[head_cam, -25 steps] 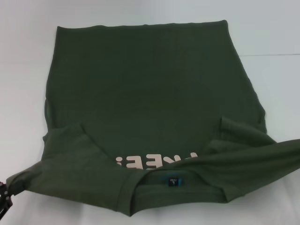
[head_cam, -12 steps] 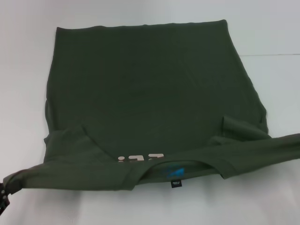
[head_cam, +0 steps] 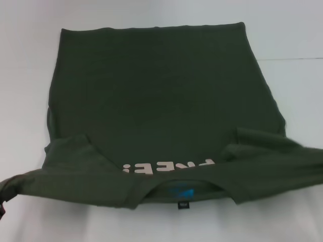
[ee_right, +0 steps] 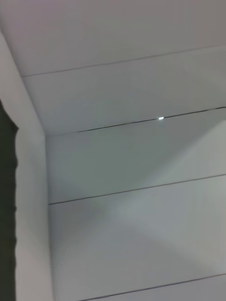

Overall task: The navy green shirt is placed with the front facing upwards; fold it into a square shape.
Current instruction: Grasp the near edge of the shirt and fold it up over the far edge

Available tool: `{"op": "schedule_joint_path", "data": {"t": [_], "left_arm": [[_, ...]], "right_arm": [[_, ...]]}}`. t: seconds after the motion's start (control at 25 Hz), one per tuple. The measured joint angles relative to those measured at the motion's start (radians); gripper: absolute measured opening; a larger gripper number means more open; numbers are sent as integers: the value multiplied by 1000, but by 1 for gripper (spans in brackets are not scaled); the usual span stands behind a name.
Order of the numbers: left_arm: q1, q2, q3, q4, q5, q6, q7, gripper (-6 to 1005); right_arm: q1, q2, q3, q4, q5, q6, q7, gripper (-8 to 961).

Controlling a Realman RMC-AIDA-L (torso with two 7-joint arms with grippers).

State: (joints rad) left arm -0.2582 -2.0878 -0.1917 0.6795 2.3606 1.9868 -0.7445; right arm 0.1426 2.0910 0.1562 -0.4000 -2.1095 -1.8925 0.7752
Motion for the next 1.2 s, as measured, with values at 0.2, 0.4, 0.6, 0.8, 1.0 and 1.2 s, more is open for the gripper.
{"op": "schedule_joint_path", "data": {"t": [0.2, 0.4, 0.6, 0.8, 1.0, 1.2], "left_arm": [[25, -9, 1, 0, -3, 44, 111, 29], [52, -21, 11, 1, -3, 60, 184, 29], [76, -28, 14, 2, -4, 70, 238, 29], [86, -33, 24, 2, -5, 70, 239, 30], [64, -33, 25, -2, -2, 60, 166, 30], [30, -31, 28, -21, 4, 45, 112, 30]], "right_arm": [[-51, 1, 1, 6, 0, -49, -37, 30], [-97, 3, -4, 27, -3, -85, -95, 30], [-119, 3, -15, 32, -5, -89, -136, 31], [-135, 2, -28, 53, -6, -89, -178, 31], [-113, 2, -39, 57, -7, -76, -170, 31], [-83, -2, -64, 76, -7, -42, -160, 30]]}}
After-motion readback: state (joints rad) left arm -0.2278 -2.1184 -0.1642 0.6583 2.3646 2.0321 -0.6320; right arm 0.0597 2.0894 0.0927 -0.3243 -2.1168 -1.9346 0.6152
